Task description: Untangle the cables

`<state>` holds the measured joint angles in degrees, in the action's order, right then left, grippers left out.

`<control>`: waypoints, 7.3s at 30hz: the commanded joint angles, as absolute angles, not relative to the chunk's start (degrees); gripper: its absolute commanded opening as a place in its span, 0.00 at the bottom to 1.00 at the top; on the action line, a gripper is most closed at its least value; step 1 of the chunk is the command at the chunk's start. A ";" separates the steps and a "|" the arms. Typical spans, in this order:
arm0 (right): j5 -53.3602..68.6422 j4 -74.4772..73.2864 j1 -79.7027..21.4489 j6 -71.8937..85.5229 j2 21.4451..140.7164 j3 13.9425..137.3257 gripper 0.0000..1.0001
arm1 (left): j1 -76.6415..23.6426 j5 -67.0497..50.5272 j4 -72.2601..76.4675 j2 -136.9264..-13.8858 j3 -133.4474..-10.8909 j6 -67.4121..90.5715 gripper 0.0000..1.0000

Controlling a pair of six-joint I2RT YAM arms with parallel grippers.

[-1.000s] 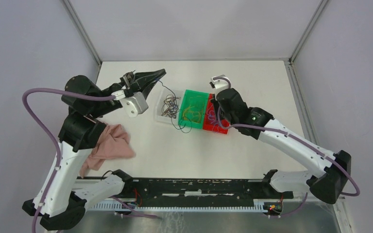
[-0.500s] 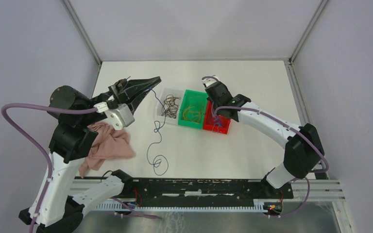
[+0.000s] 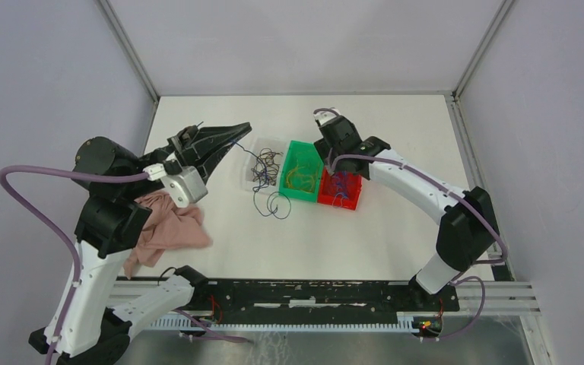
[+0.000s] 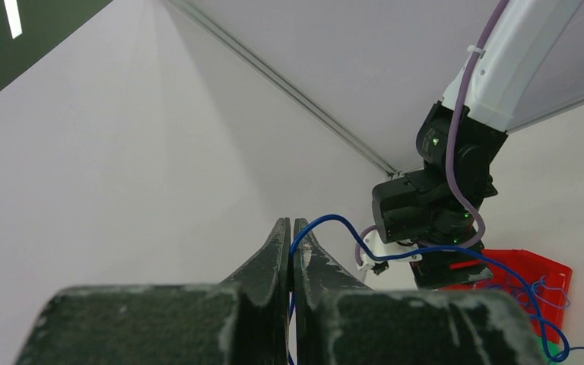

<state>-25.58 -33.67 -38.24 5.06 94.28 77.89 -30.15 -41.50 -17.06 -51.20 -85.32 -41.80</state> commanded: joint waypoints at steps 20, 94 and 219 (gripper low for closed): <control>-25.69 -30.98 -29.04 26.03 69.76 67.12 0.93 | -33.31 -36.88 -6.75 -69.98 -83.97 -26.73 0.03; -16.68 -23.03 -12.39 37.23 61.55 49.19 0.87 | -48.15 -14.70 -23.54 -110.29 -101.95 -42.90 0.03; -24.28 -19.98 -51.16 17.40 91.63 64.60 0.00 | 5.65 -49.70 -38.95 -79.27 -81.40 -26.85 0.99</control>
